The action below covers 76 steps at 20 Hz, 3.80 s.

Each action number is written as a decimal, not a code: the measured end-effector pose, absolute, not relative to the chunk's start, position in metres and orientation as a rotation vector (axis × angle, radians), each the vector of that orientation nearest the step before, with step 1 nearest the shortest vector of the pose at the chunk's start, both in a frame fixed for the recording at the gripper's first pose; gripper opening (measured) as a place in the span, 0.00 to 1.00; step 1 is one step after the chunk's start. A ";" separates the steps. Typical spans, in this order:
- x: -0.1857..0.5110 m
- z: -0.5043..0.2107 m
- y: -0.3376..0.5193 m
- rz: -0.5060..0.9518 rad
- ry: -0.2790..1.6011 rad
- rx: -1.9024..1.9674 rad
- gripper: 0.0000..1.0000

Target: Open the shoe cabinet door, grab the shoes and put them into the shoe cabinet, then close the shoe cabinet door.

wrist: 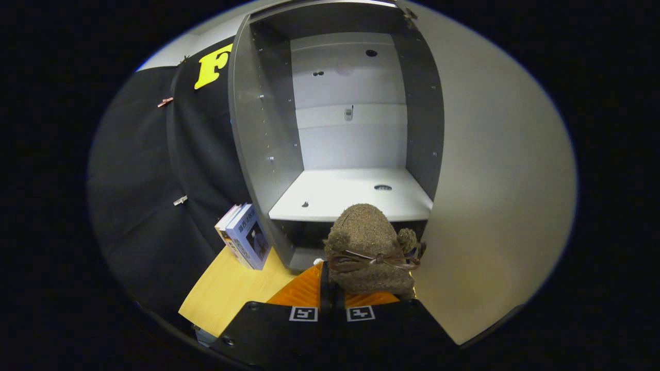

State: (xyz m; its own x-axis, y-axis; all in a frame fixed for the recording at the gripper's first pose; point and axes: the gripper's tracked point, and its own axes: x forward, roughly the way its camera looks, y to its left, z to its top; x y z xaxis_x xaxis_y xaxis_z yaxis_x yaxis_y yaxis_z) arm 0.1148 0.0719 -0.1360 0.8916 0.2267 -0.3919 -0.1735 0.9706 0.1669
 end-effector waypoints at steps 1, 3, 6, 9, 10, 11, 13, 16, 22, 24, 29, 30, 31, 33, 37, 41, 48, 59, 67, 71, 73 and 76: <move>0.126 -0.126 0.072 0.207 0.409 0.129 0.05; 0.151 -0.111 0.070 0.197 0.383 0.114 0.05; 0.189 -0.099 0.068 0.177 0.375 0.094 0.05; 0.227 -0.101 0.067 0.160 0.381 0.084 0.05; 0.238 -0.102 0.063 0.150 0.382 0.077 0.05; 0.250 -0.105 0.063 0.141 0.385 0.075 0.05; 0.275 -0.110 0.067 0.139 0.393 0.077 0.05; 0.309 -0.117 0.074 0.137 0.412 0.069 0.05; 0.373 -0.140 0.091 0.120 0.482 0.044 0.05; 0.391 -0.153 0.098 0.112 0.523 0.041 0.05; 0.416 -0.176 0.109 0.094 0.564 0.021 0.05; 0.416 -0.177 0.107 0.084 0.566 0.018 0.05; 0.419 -0.180 0.108 0.082 0.572 0.022 0.06; 0.418 -0.184 0.111 0.084 0.594 0.047 0.07; 0.412 -0.181 0.110 0.092 0.593 0.042 0.22; 0.398 -0.172 0.111 0.099 0.586 0.081 0.50; 0.346 -0.129 0.097 0.099 0.448 0.087 1.00; 0.177 -0.032 0.060 0.074 0.111 0.119 0.99; 0.054 -0.025 0.034 0.092 0.077 0.107 0.98; 0.007 -0.005 0.014 0.110 0.047 0.161 0.99; -0.014 0.000 0.003 0.113 0.026 0.177 0.99; -0.041 0.003 -0.028 0.084 0.012 0.171 0.98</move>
